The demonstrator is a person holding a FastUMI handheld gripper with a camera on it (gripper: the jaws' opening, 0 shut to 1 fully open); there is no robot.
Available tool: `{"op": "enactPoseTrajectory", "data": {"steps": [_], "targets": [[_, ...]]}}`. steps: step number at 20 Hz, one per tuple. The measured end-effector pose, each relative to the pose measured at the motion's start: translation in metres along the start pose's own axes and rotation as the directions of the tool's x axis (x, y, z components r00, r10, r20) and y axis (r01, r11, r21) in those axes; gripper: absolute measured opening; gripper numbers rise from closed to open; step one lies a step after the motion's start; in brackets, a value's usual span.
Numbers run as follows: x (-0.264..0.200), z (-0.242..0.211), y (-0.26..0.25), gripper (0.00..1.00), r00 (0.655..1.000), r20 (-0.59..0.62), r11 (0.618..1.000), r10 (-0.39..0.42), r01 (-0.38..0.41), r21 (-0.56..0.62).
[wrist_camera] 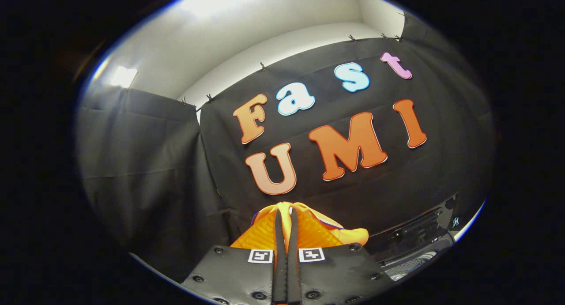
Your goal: Put the clothes into the washing machine and then close the washing machine lid.
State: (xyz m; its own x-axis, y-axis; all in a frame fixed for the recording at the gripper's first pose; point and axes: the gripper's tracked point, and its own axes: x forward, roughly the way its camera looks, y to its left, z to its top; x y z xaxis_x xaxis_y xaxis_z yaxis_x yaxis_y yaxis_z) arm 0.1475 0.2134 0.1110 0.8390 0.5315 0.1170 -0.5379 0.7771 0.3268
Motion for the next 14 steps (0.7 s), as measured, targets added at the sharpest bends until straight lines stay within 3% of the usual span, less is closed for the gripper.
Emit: {"op": "enactPoseTrajectory", "data": {"steps": [7, 14], "targets": [[-0.030, 0.040, -0.128, 0.08, 0.998, 0.024, 0.998, -0.059, 0.060, -0.028], [-0.050, 0.006, -0.234, 0.08, 0.990, -0.059, 0.991, -0.129, 0.127, -0.043]]}}
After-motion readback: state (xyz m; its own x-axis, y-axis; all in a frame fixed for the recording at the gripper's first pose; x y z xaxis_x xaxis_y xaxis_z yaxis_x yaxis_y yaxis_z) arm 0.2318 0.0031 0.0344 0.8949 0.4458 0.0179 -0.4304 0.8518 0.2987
